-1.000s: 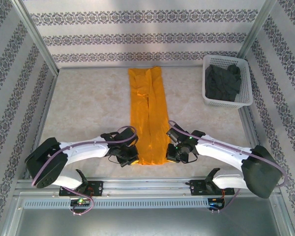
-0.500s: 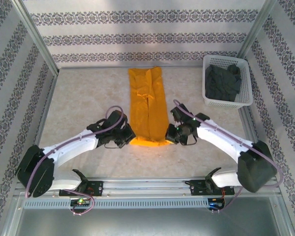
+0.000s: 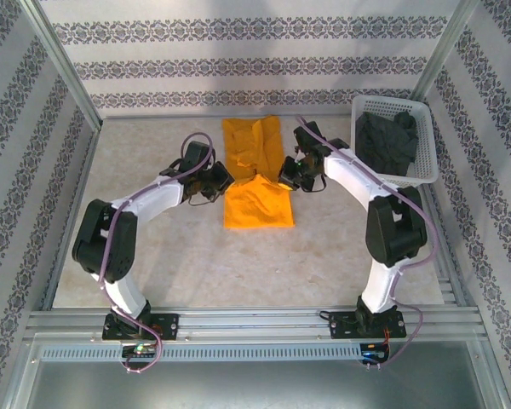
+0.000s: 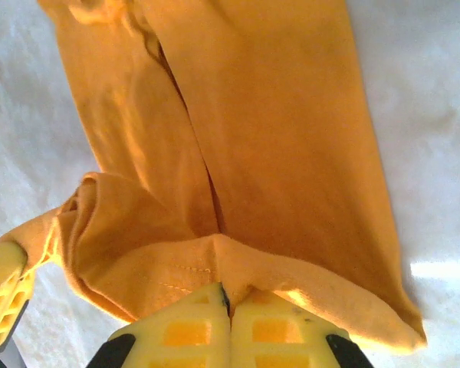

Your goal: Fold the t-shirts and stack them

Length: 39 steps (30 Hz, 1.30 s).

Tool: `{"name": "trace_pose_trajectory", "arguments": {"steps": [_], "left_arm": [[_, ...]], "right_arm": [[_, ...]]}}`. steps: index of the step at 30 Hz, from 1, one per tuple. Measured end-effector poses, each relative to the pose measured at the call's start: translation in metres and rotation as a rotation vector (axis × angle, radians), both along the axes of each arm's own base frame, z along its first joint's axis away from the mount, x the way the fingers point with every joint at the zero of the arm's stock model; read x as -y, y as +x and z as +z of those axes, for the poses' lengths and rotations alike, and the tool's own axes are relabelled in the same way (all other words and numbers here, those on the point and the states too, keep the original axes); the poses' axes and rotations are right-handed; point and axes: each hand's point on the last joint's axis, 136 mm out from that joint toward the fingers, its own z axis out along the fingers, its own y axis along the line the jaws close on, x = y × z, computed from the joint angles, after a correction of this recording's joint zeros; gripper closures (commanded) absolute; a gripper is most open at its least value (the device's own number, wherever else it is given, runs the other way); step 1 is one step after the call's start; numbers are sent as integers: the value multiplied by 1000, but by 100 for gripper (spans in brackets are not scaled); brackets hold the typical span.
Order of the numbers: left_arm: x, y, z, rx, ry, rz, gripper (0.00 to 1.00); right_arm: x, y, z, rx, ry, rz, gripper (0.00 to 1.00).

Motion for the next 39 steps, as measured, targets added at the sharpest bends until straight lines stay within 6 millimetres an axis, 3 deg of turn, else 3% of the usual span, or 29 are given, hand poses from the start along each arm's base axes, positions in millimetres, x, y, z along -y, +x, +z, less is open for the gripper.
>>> {"name": "trace_pose_trajectory", "arguments": {"steps": [7,9,13,16,20,23,25,28,30,33,35,39], "left_arm": [[4,43,-15,8,4,-18,99],[4,50,-24,-2,7,-21,87],[2,62,-37,-16,18,-28,58],[-5,62,-40,-24,48,-25,49],[-16,45,-36,-33,84,-7,43],[-25,9,-29,-50,97,1,45],[-27,-22,-28,-69,85,8,45],[-25,-66,-45,-136,67,15,45],[-23,-83,-60,-186,60,25,44],[-18,-95,-80,-243,30,48,45],[-12,-92,-87,-256,10,61,47],[-8,-86,-90,-264,-12,81,57]], "right_arm": [[-1,44,-13,-8,11,-15,100],[0,51,-21,-23,9,-20,100],[1,63,-37,-50,13,-29,61],[3,68,-42,-51,12,-20,50],[14,70,-31,-18,2,-15,46],[28,53,-18,0,-8,-30,48],[38,30,-11,6,-13,-40,49],[49,-9,-14,-18,-17,-53,48],[50,-27,-23,-35,-13,-59,48],[49,-56,-52,-106,-7,-69,48],[48,-71,-72,-167,-8,-76,48],[42,-74,-84,-198,-2,-85,49]]}}
